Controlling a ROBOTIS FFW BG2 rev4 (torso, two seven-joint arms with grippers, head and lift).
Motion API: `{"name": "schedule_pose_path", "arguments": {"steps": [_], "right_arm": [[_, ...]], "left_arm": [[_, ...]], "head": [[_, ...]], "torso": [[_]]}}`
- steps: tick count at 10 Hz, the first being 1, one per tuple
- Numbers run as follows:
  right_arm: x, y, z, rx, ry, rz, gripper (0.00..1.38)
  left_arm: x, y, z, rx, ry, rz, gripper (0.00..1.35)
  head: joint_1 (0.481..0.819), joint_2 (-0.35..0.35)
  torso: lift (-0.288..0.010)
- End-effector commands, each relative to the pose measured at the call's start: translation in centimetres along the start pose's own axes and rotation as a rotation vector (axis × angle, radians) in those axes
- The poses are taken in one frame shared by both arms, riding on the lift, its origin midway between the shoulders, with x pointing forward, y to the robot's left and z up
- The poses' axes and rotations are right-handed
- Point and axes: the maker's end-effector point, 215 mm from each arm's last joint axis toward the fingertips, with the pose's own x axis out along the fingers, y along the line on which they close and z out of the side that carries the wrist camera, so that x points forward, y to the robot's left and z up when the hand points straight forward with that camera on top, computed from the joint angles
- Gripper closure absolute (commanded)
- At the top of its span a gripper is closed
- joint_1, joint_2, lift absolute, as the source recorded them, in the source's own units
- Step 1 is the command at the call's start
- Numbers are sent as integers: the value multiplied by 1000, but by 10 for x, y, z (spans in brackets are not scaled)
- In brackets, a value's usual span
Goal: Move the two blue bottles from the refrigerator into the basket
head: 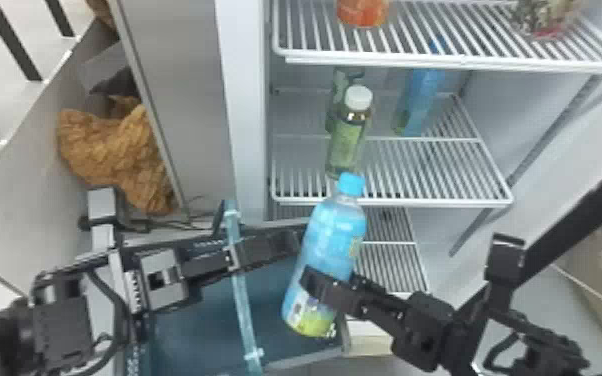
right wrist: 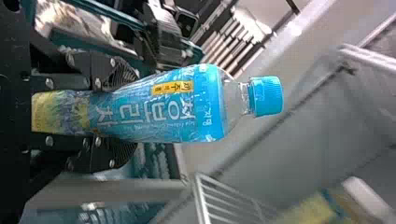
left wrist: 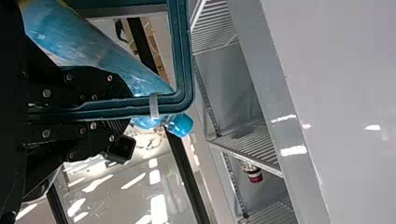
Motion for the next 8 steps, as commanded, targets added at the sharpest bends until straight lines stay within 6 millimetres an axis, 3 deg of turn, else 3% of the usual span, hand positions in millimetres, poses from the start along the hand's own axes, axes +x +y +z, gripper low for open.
{"name": "schedule_pose_path", "arguments": {"steps": [1, 2, 3, 6, 8], "right_arm": [[13, 6, -11, 27, 36, 59, 433], [15, 9, -9, 19, 32, 68, 167], [14, 8, -5, 14, 21, 68, 65], [11, 7, 8, 2, -24, 67, 122], [2, 5, 51, -64, -169, 57, 122]], "left_arm": [[0, 0, 0, 0, 1, -1, 1188], [0, 0, 0, 0, 1, -1, 1188], [1, -1, 1, 2, -3, -5, 1188], [0, -2, 1, 1, -6, -6, 1188], [0, -2, 1, 1, -6, -6, 1188]], "head": [[695, -47], [695, -33], [695, -17], [695, -18], [695, -27]], "torso": [[-216], [-216], [-216], [-216], [-216]]}}
